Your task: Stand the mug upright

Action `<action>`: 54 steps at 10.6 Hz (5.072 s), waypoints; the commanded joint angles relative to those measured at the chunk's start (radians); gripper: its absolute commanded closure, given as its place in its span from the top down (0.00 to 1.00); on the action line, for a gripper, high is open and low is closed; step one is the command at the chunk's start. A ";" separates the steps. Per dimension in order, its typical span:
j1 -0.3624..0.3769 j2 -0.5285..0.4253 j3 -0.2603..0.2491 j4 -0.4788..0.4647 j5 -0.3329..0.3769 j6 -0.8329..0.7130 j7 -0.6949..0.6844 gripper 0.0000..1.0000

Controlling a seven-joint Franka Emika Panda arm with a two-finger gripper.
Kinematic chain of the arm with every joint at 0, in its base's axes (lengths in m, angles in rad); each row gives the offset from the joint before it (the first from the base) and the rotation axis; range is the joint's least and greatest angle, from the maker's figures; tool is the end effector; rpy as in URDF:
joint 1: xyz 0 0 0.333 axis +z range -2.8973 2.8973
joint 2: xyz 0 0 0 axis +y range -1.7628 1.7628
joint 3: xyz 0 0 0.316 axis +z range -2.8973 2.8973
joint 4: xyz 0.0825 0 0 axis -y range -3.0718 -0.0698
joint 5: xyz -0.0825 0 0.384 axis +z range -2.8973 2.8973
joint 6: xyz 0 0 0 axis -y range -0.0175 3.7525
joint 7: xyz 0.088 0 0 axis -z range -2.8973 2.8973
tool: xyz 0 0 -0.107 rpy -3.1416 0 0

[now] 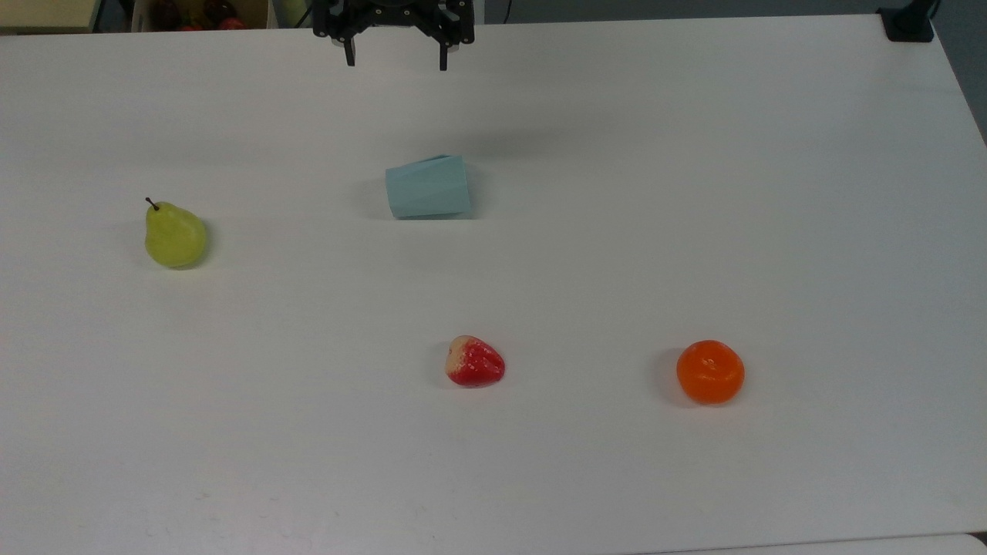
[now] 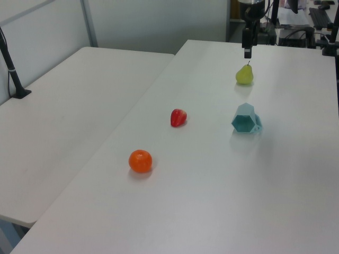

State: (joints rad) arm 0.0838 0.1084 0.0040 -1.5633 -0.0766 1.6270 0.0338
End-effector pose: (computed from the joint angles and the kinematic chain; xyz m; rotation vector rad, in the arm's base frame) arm 0.5881 0.0438 0.5711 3.0611 0.0919 -0.0613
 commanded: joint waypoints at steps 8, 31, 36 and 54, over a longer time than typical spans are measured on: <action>0.198 0.084 0.169 -0.167 -0.458 -0.006 0.380 1.00; 0.090 0.231 0.163 -0.092 -0.567 -0.093 0.347 0.00; 0.039 0.237 0.169 -0.104 -0.308 0.265 0.252 0.00; -0.038 -0.013 0.107 -0.043 -0.023 0.015 0.067 1.00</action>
State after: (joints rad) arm 0.0399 0.1920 0.1426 -1.5737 -0.1121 1.6811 -0.0365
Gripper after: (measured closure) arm 0.000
